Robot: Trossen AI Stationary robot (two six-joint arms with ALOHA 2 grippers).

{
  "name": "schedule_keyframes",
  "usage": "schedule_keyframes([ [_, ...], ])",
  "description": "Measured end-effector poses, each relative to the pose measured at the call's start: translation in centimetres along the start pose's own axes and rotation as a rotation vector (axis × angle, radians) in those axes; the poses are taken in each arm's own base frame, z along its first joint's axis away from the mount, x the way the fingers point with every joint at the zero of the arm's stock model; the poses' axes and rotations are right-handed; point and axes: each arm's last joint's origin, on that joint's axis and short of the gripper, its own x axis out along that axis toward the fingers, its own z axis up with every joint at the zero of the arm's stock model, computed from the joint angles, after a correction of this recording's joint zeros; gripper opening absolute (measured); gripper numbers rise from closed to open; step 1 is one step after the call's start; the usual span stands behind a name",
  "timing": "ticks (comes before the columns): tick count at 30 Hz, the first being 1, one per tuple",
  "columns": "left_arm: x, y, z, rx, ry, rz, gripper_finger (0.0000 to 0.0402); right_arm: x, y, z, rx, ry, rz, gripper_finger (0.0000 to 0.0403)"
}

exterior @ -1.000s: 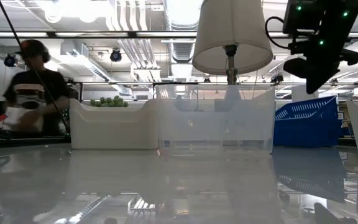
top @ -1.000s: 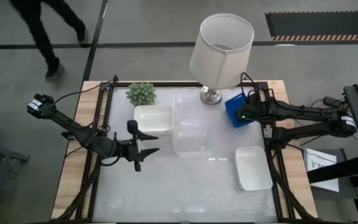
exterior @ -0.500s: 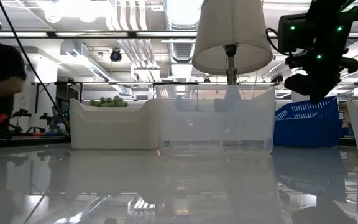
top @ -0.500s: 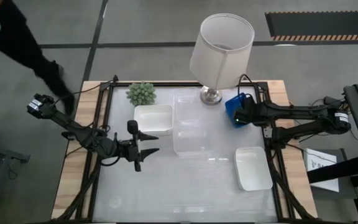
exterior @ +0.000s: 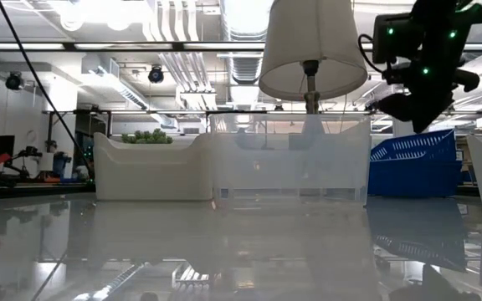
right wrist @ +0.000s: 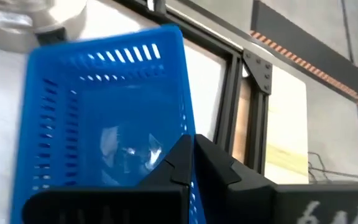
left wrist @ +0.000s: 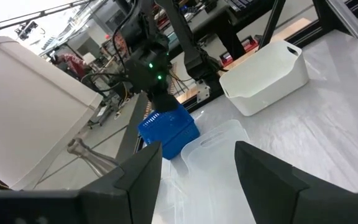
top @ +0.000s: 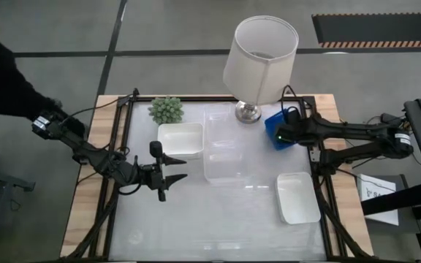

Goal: Stack baskets by color
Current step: Stack the bottom blue bin on top of the blue bin, then stack the top transparent bin on top of the transparent bin

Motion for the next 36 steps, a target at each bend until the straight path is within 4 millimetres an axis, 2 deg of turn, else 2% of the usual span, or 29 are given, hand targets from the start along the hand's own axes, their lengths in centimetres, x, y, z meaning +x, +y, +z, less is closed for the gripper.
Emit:
schedule_keyframes([
  [7, 0.0, 0.0, 0.0, 0.0, 0.0, 0.0, 0.0187, 1.3, 0.8, -0.7, -0.03, 0.072, -0.029, 0.0009],
  [13, 0.0, 0.0, 0.0, -0.001, 0.0, 0.0, 0.0187, 0.9, 0.7, -0.5, -0.036, 0.087, -0.007, 0.0009],
  [17, 0.0, -0.1, -0.1, -0.041, 0.005, -0.002, 0.0187, -0.7, 0.7, -0.2, -0.034, 0.079, 0.098, 0.0009],
  [23, 0.6, -0.9, -0.7, -0.121, 0.047, -0.02, 0.0187, -4.1, 1.3, -0.5, -0.048, 0.013, 0.285, 0.0009],
  [31, 1.9, -2.5, -1.4, -0.179, 0.107, -0.035, 0.0187, -7.7, 4.1, -1.7, -0.124, -0.149, 0.539, 0.0009],
  [36, 2.9, -2.8, -1.7, -0.197, 0.136, -0.016, 0.0187, -9.6, 5.4, -1.9, -0.224, -0.289, 0.678, 0.0009],
])
